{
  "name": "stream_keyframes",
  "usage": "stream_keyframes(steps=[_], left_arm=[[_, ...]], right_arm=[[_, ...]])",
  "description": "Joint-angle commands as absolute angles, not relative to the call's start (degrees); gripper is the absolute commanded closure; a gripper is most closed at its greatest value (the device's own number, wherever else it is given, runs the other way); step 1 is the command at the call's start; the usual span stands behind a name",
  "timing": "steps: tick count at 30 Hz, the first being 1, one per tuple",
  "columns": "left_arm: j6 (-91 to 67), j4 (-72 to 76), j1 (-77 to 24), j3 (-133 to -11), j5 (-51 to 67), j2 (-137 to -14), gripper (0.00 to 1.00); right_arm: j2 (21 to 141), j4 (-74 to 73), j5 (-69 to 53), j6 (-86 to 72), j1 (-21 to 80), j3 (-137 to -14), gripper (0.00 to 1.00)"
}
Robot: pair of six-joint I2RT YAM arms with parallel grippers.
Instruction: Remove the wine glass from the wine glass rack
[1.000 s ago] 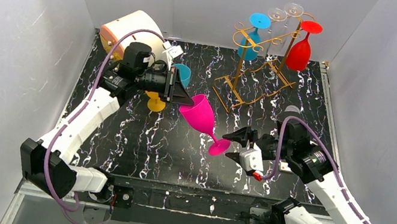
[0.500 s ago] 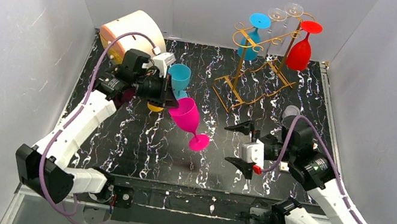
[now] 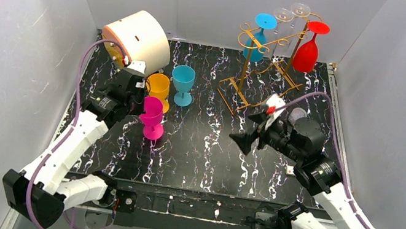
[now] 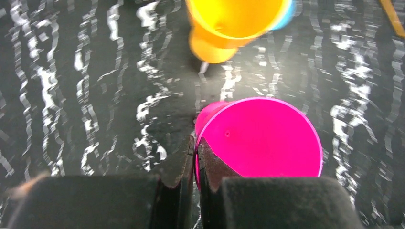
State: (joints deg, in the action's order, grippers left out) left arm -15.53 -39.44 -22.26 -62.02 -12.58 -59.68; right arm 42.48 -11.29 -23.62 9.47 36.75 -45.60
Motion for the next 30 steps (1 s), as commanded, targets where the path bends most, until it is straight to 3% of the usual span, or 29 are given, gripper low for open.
stream_keyframes(steps=[1, 7, 21, 30], left_arm=[[-24.8, -45.0, -22.5, -61.4, -31.2, -62.6, 1.0], [-25.9, -45.3, -21.1, -61.8, -38.8, -65.1, 1.0], [-27.9, -32.8, -13.2, -61.3, -31.9, -68.0, 1.0], [-29.4, -31.7, -9.8, -62.7, -27.3, -71.6, 1.0]], right_arm=[[44.9, -15.4, 4.2, -18.6, 36.8, -52.0, 0.01], [50.0, -26.1, 13.2, -23.4, 36.8, -56.5, 0.01], [50.8, -35.1, 25.4, -35.5, 36.5, -57.9, 0.01], [52.6, -36.3, 25.3, -37.5, 35.2, -60.0, 0.01]])
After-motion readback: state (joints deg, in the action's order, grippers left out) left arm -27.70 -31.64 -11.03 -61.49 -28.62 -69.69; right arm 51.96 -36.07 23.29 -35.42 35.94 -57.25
